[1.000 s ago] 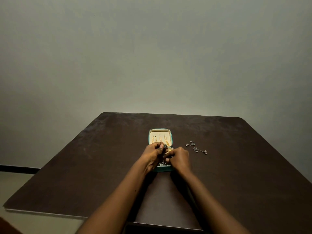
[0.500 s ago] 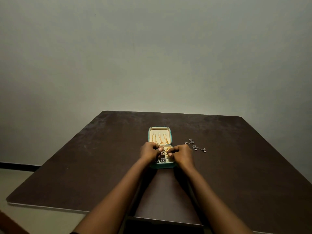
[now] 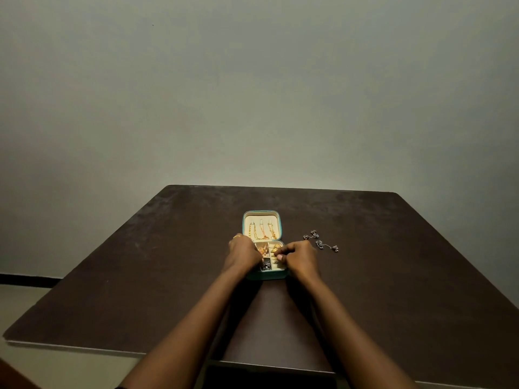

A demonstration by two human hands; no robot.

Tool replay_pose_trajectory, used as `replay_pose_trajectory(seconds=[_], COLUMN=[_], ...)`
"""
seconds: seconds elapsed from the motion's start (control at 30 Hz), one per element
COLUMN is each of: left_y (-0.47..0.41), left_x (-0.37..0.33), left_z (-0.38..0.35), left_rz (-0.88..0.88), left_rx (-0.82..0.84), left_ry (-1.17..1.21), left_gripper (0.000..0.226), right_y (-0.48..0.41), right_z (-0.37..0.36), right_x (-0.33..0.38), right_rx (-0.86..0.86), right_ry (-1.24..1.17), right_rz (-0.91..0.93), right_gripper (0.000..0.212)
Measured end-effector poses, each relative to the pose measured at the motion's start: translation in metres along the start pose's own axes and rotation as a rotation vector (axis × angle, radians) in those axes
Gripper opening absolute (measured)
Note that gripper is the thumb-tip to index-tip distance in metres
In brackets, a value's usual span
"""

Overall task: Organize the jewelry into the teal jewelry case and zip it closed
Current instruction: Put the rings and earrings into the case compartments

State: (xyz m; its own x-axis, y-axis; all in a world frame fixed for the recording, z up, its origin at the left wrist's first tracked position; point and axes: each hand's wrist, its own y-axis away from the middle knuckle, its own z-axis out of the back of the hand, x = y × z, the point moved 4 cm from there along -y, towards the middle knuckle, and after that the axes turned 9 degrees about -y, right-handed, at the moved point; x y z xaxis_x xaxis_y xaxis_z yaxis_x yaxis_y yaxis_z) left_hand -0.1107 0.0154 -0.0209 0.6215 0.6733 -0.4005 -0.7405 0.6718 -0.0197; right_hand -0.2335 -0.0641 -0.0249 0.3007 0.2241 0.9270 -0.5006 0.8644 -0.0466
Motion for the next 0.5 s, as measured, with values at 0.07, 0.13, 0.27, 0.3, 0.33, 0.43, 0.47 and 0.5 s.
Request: replay_pose_trajectory(seconds=[0.07,0.13,0.27,0.3,0.33,0.43,0.47,0.5], left_y=[0.0025,0.0035,0.0024,0.0028,0.0032,0.0032,0.0037,0.0043], left_x=[-0.0025,-0.0027,0.001,0.0015,0.0018,0.0013,0.0009,0.0005], left_z=[0.003,0.0032,0.0018,0.0019,0.0023,0.0033,0.0039,0.0044], left_rz=[-0.009,-0.021,-0.032,-0.031,-0.032,-0.033,-0.031,-0.026], left_rx=[0.025,0.06,0.099,0.105,0.105,0.084,0.073,0.063], left_ry=[0.002,0.013,0.037,0.05,0.062,0.096,0.099,0.097], left_gripper=[0.035,0.028,0.017,0.016,0.015,0.012,0.011,0.009], right_y=[-0.0002,-0.0004,-0.0003,-0.0001,-0.0002,0.0002,0.0002,-0.0002], right_z=[-0.0001,-0.0004,-0.0012,-0.0014,-0.0016,-0.0012,-0.0009,-0.0007], right_x=[-0.0008,0.0,0.0007,0.0005,0.0001,0.001,0.0013,0.0014], right_rx=[0.001,0.002,-0.007,-0.009,-0.01,-0.006,-0.004,-0.001], right_ry=[0.009,0.029,0.056,0.059,0.062,0.085,0.094,0.101], right_rz=[-0.006,-0.009,-0.008,-0.008,-0.006,0.005,0.011,0.015], right_gripper=[0.014,0.014,0.014,0.014,0.014,0.015,0.015,0.016])
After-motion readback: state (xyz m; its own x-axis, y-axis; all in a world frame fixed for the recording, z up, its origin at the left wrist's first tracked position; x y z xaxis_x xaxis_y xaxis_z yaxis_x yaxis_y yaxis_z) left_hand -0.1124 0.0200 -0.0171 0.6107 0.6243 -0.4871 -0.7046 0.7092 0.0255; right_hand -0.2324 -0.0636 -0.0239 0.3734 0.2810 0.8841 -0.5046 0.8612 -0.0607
